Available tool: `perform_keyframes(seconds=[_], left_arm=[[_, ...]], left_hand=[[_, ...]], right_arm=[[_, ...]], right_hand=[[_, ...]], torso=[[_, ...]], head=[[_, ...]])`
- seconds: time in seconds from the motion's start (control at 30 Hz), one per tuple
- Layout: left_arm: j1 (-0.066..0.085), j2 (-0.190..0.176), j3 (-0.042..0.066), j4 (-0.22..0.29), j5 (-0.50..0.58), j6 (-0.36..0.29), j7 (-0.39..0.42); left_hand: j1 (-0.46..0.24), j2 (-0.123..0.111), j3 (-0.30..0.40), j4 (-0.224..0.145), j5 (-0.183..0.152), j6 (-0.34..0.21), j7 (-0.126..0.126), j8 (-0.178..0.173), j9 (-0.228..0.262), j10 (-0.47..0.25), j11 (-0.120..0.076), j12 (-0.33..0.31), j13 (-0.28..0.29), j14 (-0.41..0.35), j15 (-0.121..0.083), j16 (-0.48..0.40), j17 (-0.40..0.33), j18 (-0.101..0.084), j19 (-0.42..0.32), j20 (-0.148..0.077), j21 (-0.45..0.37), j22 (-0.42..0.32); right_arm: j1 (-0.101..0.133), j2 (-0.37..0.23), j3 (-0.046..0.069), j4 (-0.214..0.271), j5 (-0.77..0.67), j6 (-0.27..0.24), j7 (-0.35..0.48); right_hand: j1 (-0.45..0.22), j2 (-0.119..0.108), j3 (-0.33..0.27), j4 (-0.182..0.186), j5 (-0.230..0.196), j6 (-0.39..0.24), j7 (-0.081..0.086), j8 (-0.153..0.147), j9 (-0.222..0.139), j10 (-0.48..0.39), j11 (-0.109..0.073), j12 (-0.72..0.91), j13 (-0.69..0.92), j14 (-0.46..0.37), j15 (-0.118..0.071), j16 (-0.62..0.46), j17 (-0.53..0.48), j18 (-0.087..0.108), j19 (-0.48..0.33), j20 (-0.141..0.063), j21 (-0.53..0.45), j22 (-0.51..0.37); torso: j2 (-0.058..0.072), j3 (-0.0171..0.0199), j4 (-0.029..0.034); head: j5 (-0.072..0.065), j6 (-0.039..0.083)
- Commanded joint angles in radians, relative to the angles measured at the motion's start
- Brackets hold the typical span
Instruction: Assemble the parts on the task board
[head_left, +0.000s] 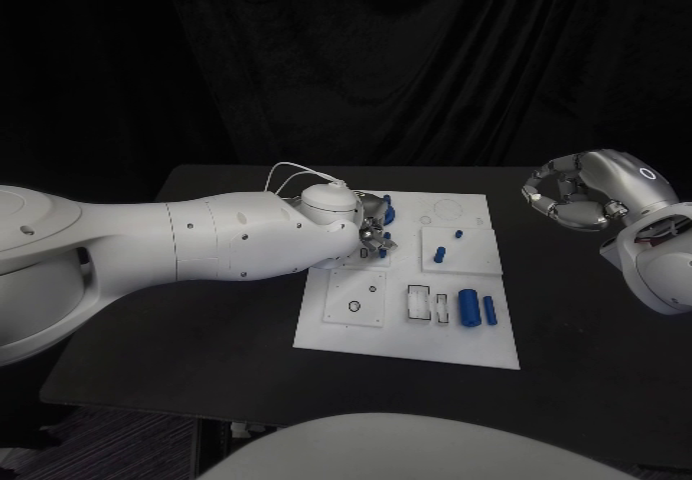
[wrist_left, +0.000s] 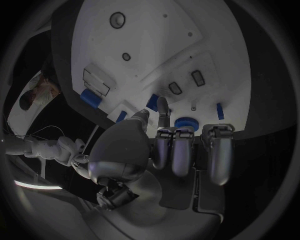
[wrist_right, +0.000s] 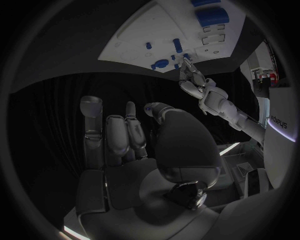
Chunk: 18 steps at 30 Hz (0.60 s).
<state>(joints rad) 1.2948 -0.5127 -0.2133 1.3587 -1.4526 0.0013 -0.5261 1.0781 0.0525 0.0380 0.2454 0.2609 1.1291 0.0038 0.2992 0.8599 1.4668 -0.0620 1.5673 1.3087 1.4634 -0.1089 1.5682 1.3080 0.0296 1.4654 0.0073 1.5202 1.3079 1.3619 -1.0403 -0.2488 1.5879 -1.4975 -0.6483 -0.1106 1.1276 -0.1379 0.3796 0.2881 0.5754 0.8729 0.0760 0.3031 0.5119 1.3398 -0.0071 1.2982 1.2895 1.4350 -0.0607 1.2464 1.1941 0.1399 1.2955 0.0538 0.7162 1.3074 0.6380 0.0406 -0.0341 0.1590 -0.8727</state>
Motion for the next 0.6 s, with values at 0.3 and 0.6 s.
perform_keyframes(seconds=[0.3,0.6], left_arm=[[-0.003,0.001,0.001,0.002,-0.006,0.015,0.025],[-0.005,0.000,0.001,0.001,-0.006,0.021,0.025]], left_hand=[[0.001,-0.003,0.003,0.006,0.001,-0.003,0.007,-0.014,-0.006,0.104,0.008,0.003,0.262,0.107,0.007,0.003,0.263,-0.006,0.048,0.004,-0.007,0.190],[-0.036,-0.004,-0.010,0.037,-0.062,0.010,0.011,-0.037,-0.016,0.104,0.012,0.003,0.262,0.107,0.011,0.003,0.263,-0.006,0.047,0.009,-0.009,0.190]], right_arm=[[-0.005,0.001,0.001,0.000,-0.006,0.001,-0.010],[-0.005,0.000,0.001,0.000,-0.006,0.002,-0.011]], right_hand=[[0.007,0.006,0.008,0.000,0.005,-0.004,0.002,0.006,0.002,-0.007,-0.001,-0.006,-0.001,-0.008,-0.001,-0.004,-0.002,-0.002,-0.004,-0.001,-0.005,0.066],[0.007,0.006,0.008,0.000,0.005,-0.004,0.002,0.006,0.002,-0.007,-0.001,-0.006,-0.001,-0.008,-0.001,-0.004,-0.002,-0.002,-0.004,-0.001,-0.005,0.066]], torso=[[0.000,-0.0006,0.0015],[0.000,-0.0002,0.0012]], head=[[0.001,0.000],[0.000,0.000]])
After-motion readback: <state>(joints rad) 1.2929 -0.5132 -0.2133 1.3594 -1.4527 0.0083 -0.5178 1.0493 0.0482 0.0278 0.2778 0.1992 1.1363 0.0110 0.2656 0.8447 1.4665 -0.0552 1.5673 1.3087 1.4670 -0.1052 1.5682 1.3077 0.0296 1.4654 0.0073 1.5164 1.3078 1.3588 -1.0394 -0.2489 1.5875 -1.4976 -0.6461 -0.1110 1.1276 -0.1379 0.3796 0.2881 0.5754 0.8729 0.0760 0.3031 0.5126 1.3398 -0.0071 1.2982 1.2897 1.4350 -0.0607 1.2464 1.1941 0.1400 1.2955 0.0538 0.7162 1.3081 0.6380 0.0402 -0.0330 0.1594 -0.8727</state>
